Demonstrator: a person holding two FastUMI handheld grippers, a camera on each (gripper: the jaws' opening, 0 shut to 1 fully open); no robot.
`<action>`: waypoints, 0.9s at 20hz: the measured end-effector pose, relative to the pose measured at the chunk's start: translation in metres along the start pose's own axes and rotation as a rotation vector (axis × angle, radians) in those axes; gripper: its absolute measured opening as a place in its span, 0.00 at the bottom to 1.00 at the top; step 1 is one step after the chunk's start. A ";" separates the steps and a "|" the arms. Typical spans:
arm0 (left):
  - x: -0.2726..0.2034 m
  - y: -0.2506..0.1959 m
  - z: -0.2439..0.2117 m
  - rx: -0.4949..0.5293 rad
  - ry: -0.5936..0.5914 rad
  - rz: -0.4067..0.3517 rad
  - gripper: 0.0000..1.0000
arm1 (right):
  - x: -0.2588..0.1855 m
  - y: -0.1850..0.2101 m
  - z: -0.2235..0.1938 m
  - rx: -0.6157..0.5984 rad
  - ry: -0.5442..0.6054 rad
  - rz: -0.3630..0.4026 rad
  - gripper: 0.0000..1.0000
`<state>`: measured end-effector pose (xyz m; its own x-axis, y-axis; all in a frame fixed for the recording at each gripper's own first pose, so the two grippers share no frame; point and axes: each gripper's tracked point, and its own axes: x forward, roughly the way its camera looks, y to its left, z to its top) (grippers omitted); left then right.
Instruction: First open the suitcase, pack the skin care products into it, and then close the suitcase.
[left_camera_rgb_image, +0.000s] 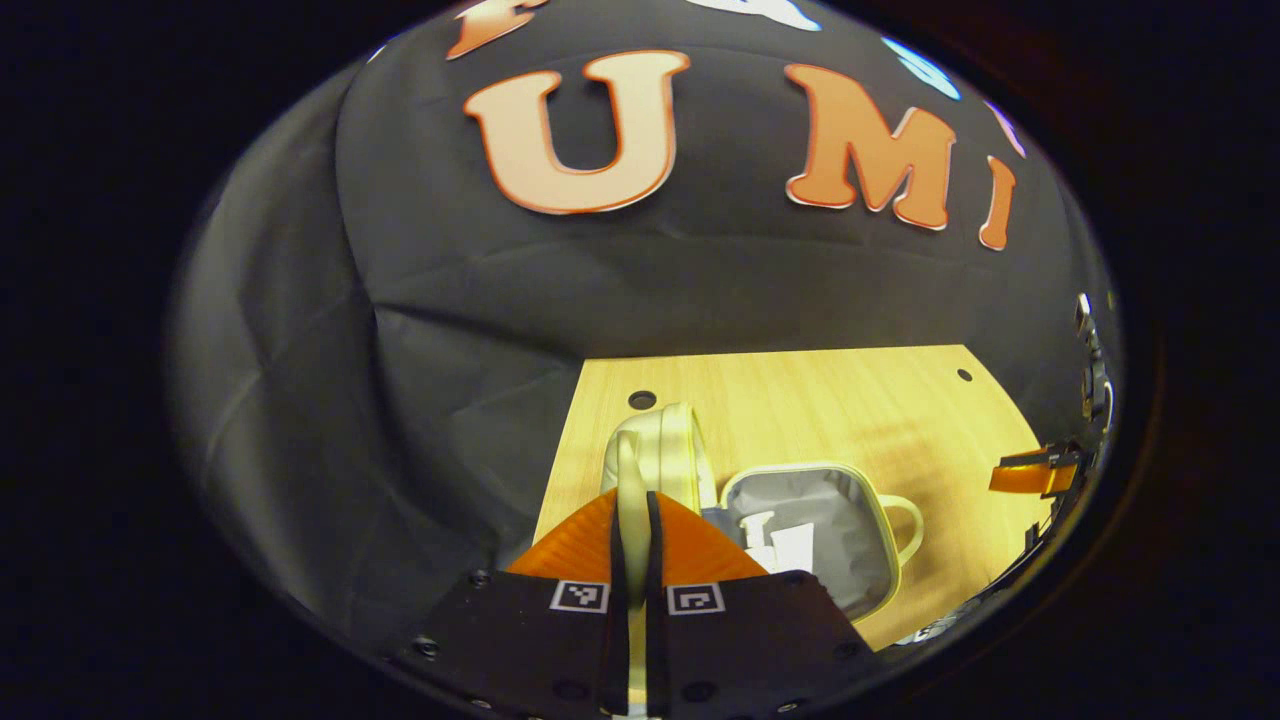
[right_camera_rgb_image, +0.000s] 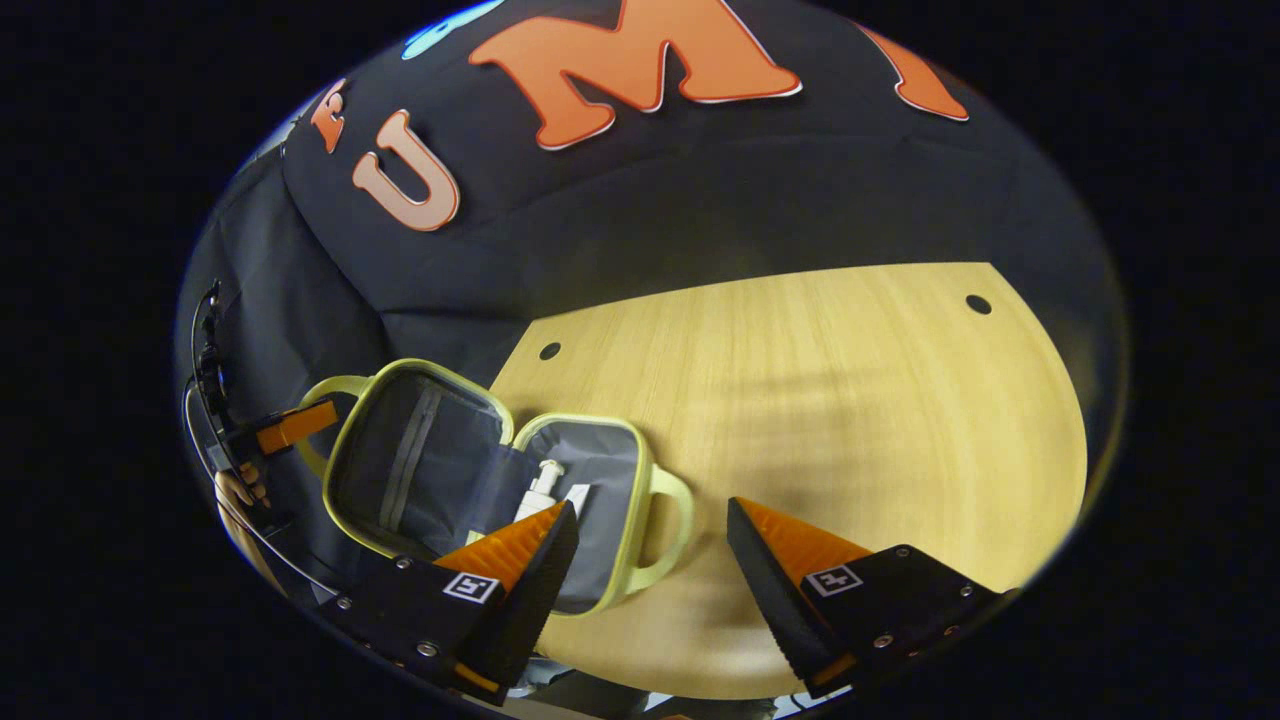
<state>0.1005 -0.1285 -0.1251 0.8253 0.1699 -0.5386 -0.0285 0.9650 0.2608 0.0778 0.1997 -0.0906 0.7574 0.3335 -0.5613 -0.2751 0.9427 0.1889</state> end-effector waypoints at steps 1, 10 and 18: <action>-0.002 -0.022 0.006 0.024 -0.006 0.013 0.07 | -0.010 -0.014 0.007 -0.014 -0.020 -0.006 0.95; 0.021 -0.199 0.004 0.285 0.035 0.097 0.07 | -0.083 -0.123 0.034 -0.060 -0.189 -0.102 0.95; 0.107 -0.334 -0.081 0.505 0.128 0.101 0.07 | -0.107 -0.220 0.008 -0.014 -0.197 -0.246 0.96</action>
<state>0.1528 -0.4163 -0.3350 0.7558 0.3110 -0.5762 0.1966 0.7316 0.6527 0.0623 -0.0432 -0.0657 0.9022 0.0924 -0.4212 -0.0762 0.9956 0.0552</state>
